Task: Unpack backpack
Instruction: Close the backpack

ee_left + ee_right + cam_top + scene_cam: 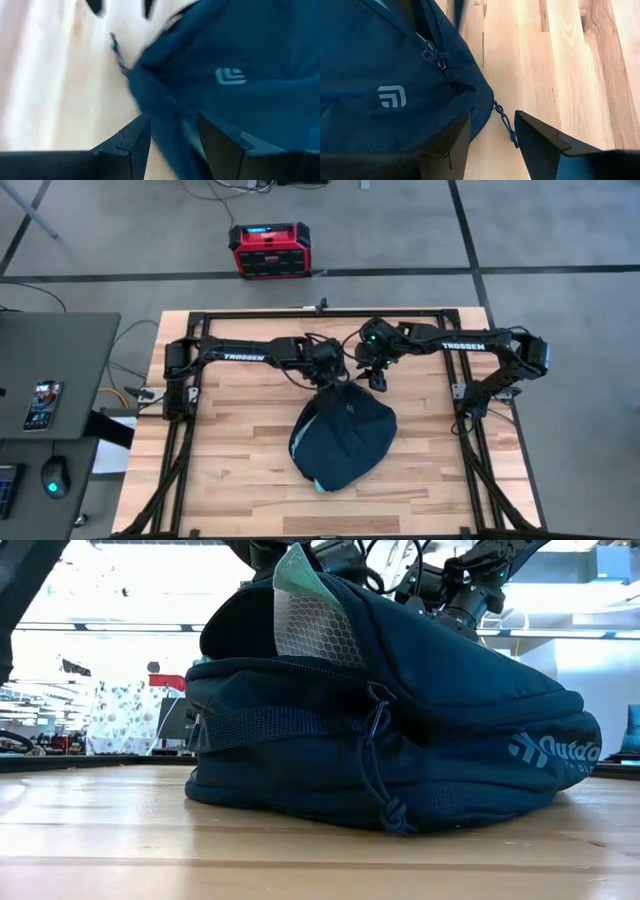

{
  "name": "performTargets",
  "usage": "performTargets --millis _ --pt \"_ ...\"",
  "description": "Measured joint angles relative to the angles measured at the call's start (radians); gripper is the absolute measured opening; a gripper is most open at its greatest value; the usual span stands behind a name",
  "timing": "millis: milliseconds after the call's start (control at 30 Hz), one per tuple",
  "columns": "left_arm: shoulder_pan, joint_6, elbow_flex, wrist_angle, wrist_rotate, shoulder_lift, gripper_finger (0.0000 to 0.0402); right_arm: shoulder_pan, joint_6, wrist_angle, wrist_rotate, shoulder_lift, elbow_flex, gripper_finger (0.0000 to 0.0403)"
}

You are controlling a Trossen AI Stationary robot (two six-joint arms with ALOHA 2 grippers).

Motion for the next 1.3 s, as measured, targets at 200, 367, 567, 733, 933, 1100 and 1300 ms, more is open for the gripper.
performTargets --millis 200,367,567,733,933,1100,1300 --pt "-0.036 -0.043 0.001 0.062 -0.029 -0.001 0.0145 0.0 -0.003 0.013 -0.001 0.0 0.0 0.0147" --pt "-0.055 -0.043 0.001 0.061 -0.154 -0.001 0.0145 0.0 -0.002 0.021 -0.009 0.0 0.0 0.0147" --pt "-0.063 -0.164 0.001 0.039 -0.169 0.015 0.0145 0.0 0.005 0.026 -0.012 0.0 0.0 0.0147" --pt "-0.088 -0.214 0.002 0.059 -0.178 0.029 0.0145 0.0 0.008 0.026 -0.012 0.0 0.0 0.0147" --pt "-0.075 -0.204 0.0 0.064 -0.181 0.047 0.0145 0.0 0.008 0.027 -0.014 0.0 0.0 0.0147" --pt "-0.069 -0.2 -0.002 0.069 -0.175 0.074 0.0145 0.0 0.005 0.025 -0.014 0.0 0.0 0.0147" --pt "-0.068 -0.202 -0.001 0.063 -0.161 0.101 0.0124 0.0 0.004 0.023 -0.014 0.0 0.0 0.0147"
